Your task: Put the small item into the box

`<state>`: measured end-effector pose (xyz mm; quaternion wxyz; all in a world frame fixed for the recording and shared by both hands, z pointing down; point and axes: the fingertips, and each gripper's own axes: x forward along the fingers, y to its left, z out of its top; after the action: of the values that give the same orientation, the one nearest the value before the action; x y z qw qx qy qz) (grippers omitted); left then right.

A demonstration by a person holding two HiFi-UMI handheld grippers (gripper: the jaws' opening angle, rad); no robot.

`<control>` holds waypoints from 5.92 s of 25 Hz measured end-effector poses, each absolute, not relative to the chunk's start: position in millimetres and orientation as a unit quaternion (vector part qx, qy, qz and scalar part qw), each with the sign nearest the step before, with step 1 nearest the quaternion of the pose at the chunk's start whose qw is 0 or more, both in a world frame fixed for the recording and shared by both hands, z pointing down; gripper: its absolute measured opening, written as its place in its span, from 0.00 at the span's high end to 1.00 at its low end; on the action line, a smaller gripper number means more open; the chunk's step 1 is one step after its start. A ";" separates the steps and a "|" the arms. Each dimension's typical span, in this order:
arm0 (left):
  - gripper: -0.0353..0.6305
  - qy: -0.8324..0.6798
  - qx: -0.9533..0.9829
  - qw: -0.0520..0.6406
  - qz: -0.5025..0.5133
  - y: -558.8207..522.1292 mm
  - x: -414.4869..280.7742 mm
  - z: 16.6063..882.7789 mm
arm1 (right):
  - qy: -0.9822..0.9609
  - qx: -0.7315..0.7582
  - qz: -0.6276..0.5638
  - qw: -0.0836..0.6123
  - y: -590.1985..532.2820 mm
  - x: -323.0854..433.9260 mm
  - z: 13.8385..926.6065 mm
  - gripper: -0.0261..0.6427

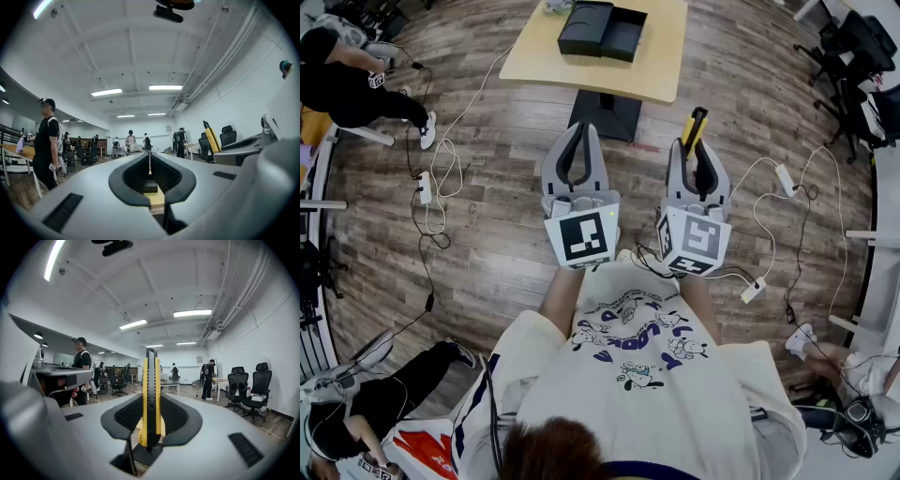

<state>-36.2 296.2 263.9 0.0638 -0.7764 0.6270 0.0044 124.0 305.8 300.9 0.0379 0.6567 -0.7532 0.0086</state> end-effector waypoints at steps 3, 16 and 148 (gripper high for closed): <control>0.91 0.631 -0.774 0.058 0.004 294.9 -37.6 265.6 | -0.754 0.656 0.008 0.038 303.7 124.7 300.9 0.77; 0.91 0.630 -0.775 0.050 0.007 269.2 -49.6 270.0 | -0.753 0.657 0.011 0.038 280.5 111.2 304.8 0.77; 0.91 0.566 -0.781 -0.192 -0.181 -229.8 -57.5 497.5 | -0.633 0.568 0.409 0.332 -194.1 59.3 586.8 0.77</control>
<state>-57.5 -229.8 497.5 -0.1923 -0.7808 0.5662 -0.1811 59.3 -194.1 586.8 0.3316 0.5682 -0.6326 0.4086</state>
